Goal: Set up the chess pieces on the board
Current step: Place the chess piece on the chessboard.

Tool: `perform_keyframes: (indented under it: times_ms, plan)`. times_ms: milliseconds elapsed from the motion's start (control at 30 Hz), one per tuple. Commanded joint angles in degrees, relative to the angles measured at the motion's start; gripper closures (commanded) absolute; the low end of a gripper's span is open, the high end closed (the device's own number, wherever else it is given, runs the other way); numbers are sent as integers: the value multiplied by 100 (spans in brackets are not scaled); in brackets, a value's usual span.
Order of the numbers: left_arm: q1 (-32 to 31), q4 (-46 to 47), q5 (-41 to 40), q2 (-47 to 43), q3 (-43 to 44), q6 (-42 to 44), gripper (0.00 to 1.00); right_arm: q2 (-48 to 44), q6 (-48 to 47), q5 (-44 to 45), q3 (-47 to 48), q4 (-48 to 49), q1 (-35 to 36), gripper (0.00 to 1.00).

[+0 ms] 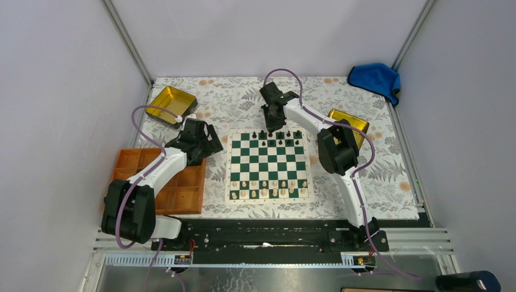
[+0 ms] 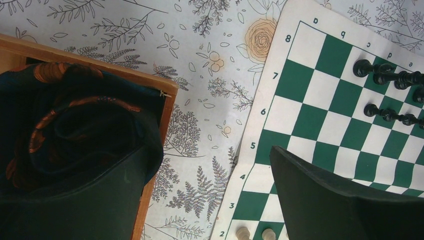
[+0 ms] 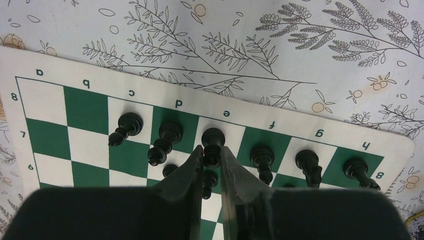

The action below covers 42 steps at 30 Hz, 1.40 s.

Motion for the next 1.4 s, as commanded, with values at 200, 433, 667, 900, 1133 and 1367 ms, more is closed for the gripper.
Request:
perform_keyframes:
  times_ms: [200, 433, 667, 900, 1133, 1367]
  plan:
    - [-25, 67, -44, 72, 128, 106, 1, -63, -131, -17, -4, 49, 64, 73]
    - [-18, 68, -25, 60, 128, 93, 1, -131, -148, -21, 2, 42, 81, 70]
    - [-21, 67, -7, 42, 151, 97, 1, -202, -174, -34, 99, -5, 109, 70]
    - [-22, 71, 16, 42, 194, 81, 1, -313, -192, -51, 250, -119, 134, 69]
    - [-22, 70, 29, 32, 216, 79, 1, -444, -219, 45, 293, -160, 146, 68]
    - [-27, 42, 29, 24, 251, 97, 1, -518, -266, 226, 356, -212, 144, 68]
